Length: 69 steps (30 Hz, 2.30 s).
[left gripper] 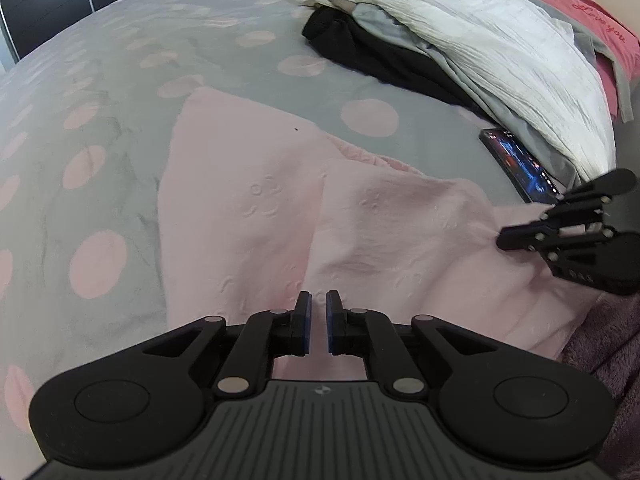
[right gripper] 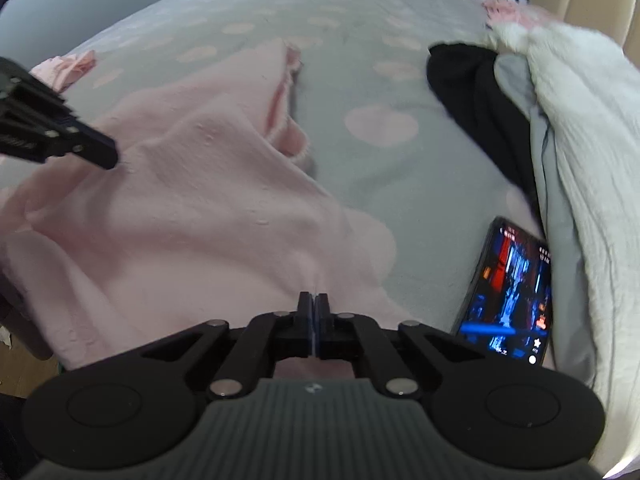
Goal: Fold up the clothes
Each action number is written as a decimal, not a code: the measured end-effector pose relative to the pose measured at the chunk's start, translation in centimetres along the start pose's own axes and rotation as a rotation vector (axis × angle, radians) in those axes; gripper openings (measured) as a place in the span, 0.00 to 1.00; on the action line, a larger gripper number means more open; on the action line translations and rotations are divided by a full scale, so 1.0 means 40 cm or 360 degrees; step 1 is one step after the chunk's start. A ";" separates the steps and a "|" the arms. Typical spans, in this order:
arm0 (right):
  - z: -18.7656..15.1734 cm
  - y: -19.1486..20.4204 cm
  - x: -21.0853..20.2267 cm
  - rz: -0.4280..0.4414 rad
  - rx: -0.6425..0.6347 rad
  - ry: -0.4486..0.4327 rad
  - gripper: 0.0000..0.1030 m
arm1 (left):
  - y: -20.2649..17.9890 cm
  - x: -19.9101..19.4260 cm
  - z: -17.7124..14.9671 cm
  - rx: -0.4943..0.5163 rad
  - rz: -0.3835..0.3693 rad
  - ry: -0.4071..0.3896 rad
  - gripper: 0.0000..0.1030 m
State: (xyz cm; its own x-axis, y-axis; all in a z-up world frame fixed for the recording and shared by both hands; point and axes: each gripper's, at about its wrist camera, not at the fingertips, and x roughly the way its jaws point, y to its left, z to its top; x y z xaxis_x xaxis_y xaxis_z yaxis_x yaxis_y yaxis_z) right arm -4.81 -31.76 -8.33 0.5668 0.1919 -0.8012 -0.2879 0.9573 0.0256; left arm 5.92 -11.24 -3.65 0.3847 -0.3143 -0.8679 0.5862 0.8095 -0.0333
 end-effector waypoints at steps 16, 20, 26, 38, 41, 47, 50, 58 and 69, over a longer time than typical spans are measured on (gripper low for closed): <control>-0.052 0.302 -0.095 0.0591 -0.0221 0.0172 0.00 | -0.041 -0.004 0.027 -0.0121 -0.0170 0.0047 0.46; -0.046 0.308 -0.104 0.0617 -0.0247 0.0165 0.00 | -0.089 0.021 0.018 -0.0047 -0.0180 0.0116 0.46; -0.038 0.332 -0.119 0.0712 -0.0301 0.0162 0.00 | -0.130 0.039 -0.004 0.0026 -0.0188 0.0175 0.46; -0.037 0.343 -0.129 0.0720 -0.0351 0.0191 0.01 | -0.197 0.046 -0.034 0.0184 -0.0044 0.0217 0.49; -0.037 0.339 -0.137 0.0712 -0.0349 0.0181 0.00 | -0.156 0.055 -0.043 0.0104 -0.0066 0.0246 0.21; -0.031 0.322 -0.150 0.0709 -0.0301 0.0147 0.04 | -0.085 0.020 -0.051 0.0070 -0.0001 0.0210 0.00; -0.022 0.309 -0.158 0.0686 -0.0294 0.0122 0.06 | -0.047 -0.002 -0.057 0.0036 0.0049 0.0199 0.00; 0.015 0.225 -0.188 0.0563 -0.0152 0.0048 0.40 | 0.012 -0.052 -0.056 -0.0114 0.0063 0.0116 0.00; 0.045 0.178 -0.085 0.0315 0.0427 -0.0017 0.41 | -0.002 -0.037 -0.029 -0.0149 -0.0002 0.0053 0.16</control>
State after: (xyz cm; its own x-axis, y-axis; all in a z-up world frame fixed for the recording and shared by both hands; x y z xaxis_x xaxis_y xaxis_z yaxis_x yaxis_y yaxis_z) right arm -7.41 -25.23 -4.36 0.5288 0.3807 -0.7586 -0.1804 0.9238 0.3378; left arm 4.48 -10.29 -2.94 0.3592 -0.2997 -0.8838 0.5168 0.8525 -0.0790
